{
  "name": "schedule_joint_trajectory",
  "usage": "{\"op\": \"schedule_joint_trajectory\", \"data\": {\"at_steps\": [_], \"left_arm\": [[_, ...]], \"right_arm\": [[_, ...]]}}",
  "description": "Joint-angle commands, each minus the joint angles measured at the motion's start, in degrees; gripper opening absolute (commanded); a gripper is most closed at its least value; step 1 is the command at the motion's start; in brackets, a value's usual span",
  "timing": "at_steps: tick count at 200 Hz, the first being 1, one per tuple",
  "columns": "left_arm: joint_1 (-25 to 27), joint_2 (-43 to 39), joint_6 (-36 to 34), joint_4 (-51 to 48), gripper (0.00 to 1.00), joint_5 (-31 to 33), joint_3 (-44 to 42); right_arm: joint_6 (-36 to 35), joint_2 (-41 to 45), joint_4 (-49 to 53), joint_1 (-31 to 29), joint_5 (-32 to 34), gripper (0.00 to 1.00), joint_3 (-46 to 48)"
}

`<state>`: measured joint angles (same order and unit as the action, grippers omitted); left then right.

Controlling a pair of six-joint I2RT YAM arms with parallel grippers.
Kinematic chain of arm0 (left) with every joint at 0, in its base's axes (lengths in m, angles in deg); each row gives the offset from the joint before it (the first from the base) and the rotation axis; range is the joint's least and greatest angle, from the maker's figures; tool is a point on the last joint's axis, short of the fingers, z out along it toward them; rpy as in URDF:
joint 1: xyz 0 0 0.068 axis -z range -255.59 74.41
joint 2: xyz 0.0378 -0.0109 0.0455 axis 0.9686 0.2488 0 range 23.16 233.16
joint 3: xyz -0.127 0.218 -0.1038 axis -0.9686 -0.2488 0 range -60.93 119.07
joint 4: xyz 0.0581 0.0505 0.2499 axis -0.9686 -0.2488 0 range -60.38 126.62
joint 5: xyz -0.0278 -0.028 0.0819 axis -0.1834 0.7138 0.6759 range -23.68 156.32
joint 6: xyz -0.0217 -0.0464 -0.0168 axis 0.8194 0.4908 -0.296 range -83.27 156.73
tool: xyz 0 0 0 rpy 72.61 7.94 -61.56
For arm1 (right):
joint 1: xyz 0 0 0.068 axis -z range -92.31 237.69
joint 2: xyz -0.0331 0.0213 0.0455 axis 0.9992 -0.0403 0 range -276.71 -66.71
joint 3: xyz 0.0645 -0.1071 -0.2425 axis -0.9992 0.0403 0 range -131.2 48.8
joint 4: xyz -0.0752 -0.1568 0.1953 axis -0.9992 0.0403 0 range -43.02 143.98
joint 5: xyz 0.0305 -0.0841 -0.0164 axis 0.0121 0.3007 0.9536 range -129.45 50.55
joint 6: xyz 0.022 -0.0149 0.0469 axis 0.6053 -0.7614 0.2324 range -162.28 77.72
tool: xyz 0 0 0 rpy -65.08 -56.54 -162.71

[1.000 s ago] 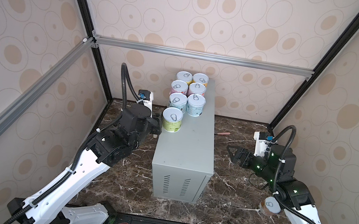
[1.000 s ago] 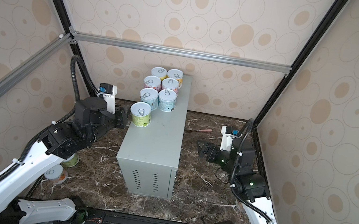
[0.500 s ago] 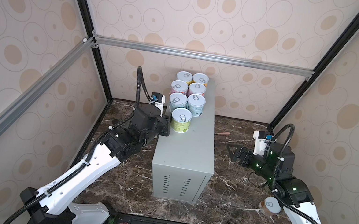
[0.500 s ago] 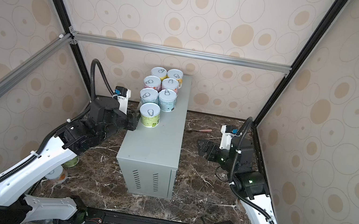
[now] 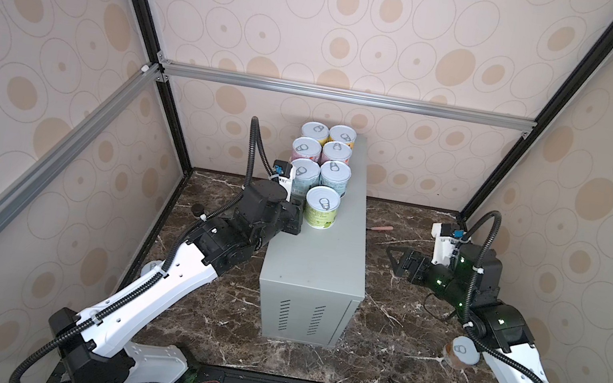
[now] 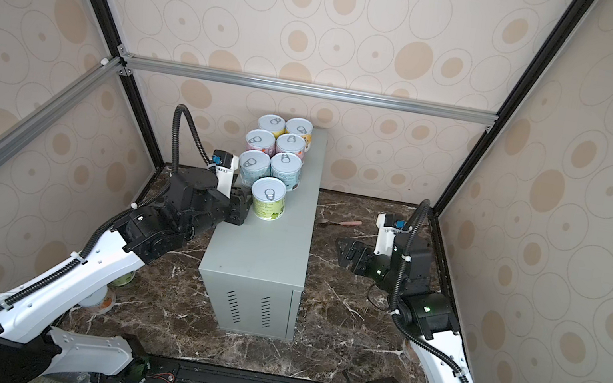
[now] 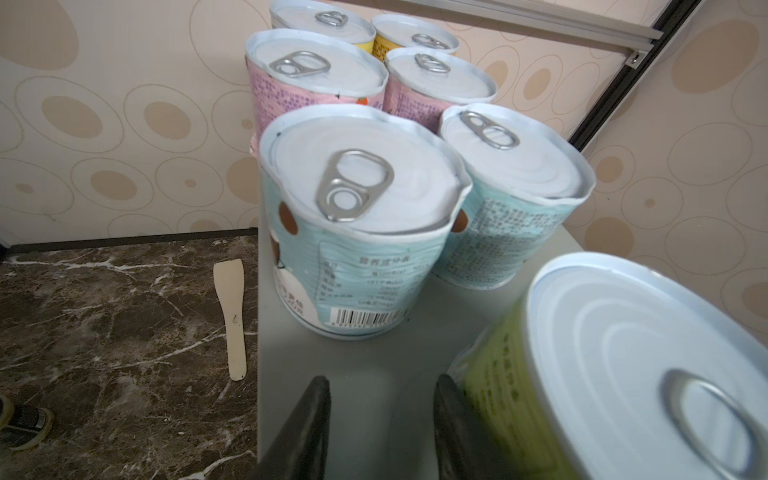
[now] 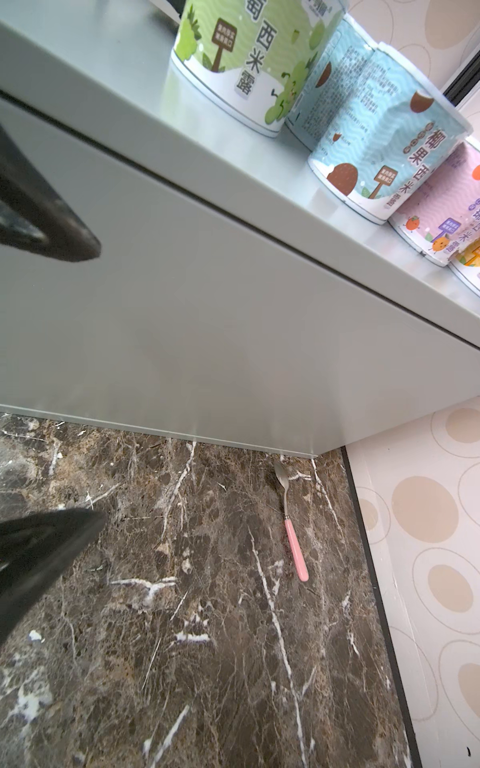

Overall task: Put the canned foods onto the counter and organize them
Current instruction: 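Push the green can with the left gripper against the can cluster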

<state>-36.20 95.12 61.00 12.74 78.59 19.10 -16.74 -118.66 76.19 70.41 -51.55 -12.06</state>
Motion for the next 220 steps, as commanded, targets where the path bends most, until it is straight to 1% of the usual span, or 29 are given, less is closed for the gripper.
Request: {"op": "schedule_joint_trajectory", "data": {"at_steps": [1, 89, 129, 220], "left_arm": [[0.6, 1.1, 0.9, 0.7, 0.41, -1.4, 0.2], [2.5, 3.2, 1.1, 0.9, 0.42, -2.0, 0.8], [2.5, 3.0, 1.0, 0.4, 0.42, -0.4, 0.9], [2.5, -3.2, 0.7, -4.8, 0.54, 4.3, 3.1]], "right_arm": [[-0.6, 0.3, -0.2, -0.1, 0.1, 0.95, -1.0], [-0.7, 0.6, -0.3, -0.1, 0.3, 0.95, -0.5], [-0.7, 0.8, -0.3, -0.2, 0.3, 0.95, -0.4], [-0.8, 1.3, 0.7, -0.1, 0.8, 0.95, -0.9]]}}
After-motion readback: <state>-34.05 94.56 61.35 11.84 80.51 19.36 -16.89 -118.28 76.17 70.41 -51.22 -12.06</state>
